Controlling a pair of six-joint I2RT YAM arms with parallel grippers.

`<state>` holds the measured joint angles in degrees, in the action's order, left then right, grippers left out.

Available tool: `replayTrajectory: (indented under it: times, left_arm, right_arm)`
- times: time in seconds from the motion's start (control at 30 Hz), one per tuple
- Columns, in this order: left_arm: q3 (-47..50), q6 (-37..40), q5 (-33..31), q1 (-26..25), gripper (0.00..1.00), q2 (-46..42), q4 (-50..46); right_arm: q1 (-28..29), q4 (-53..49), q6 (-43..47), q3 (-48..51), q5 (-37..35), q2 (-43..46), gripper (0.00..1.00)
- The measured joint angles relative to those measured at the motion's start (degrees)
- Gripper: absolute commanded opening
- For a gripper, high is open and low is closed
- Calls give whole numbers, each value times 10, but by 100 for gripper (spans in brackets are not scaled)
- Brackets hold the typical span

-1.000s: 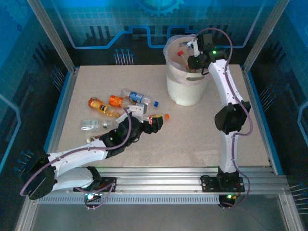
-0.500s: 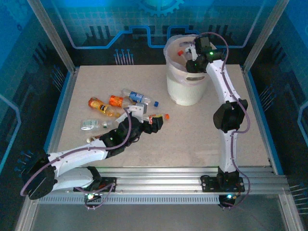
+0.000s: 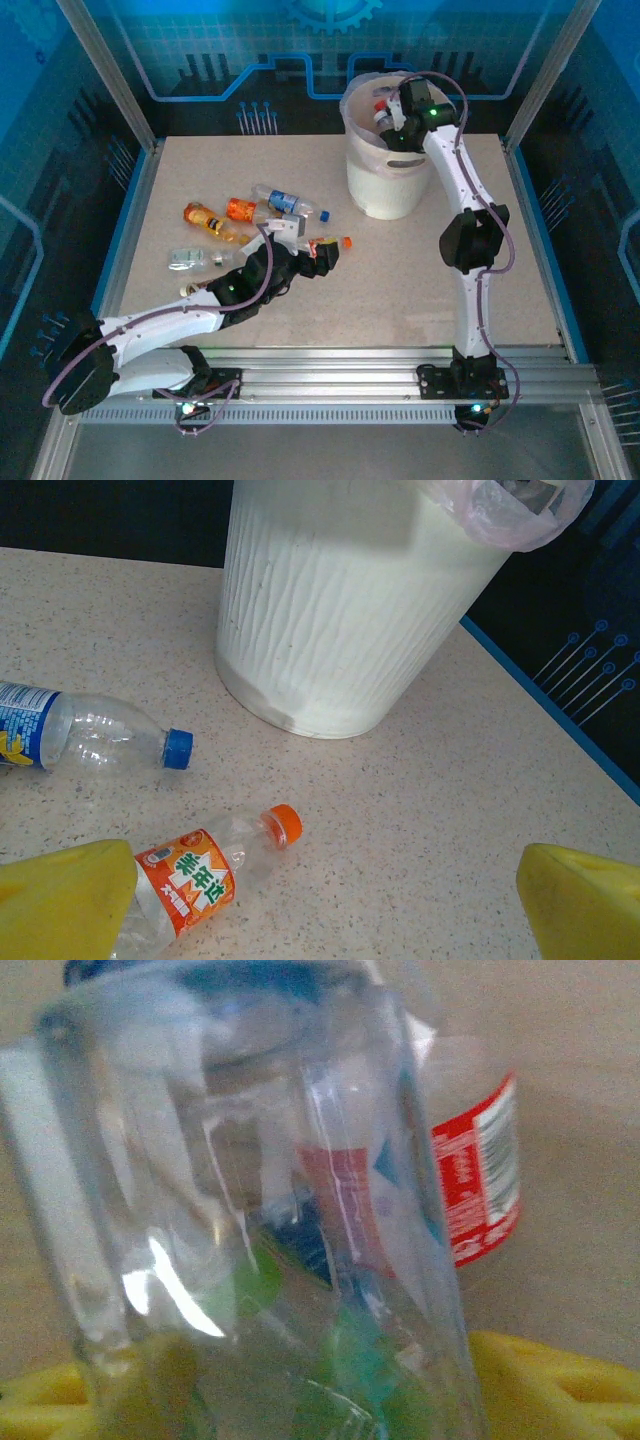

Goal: Put the plastic bottles in the bin

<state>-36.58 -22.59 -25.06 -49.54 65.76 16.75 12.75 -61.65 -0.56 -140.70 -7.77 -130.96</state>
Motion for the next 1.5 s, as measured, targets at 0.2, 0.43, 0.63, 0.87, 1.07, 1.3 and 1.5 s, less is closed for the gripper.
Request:
replayTrajectory:
  times: [0.2,0.43,0.63,0.87,1.07,1.3,1.5]
  left_arm:
    - [0,0,0,0,99,0,0]
    - [0,0,-1,0,99,0,-4]
    - [0,0,-10,0,99,0,-16]
    - [-2,0,-26,0,99,0,-33]
    - [-16,5,-26,11,99,0,-62]
    - [-37,48,16,56,99,0,-106]
    - [-71,113,73,97,99,42,-159]
  right_arm:
    - [22,-36,7,1,28,0,85]
    - [32,-57,6,6,87,0,86]
    - [34,-63,1,6,161,0,88]
    - [50,-70,-10,9,178,1,90]
    - [67,-88,-23,-1,94,12,96]
    - [67,-99,-30,-11,-13,79,100]
    - [67,-91,-35,11,-73,189,100]
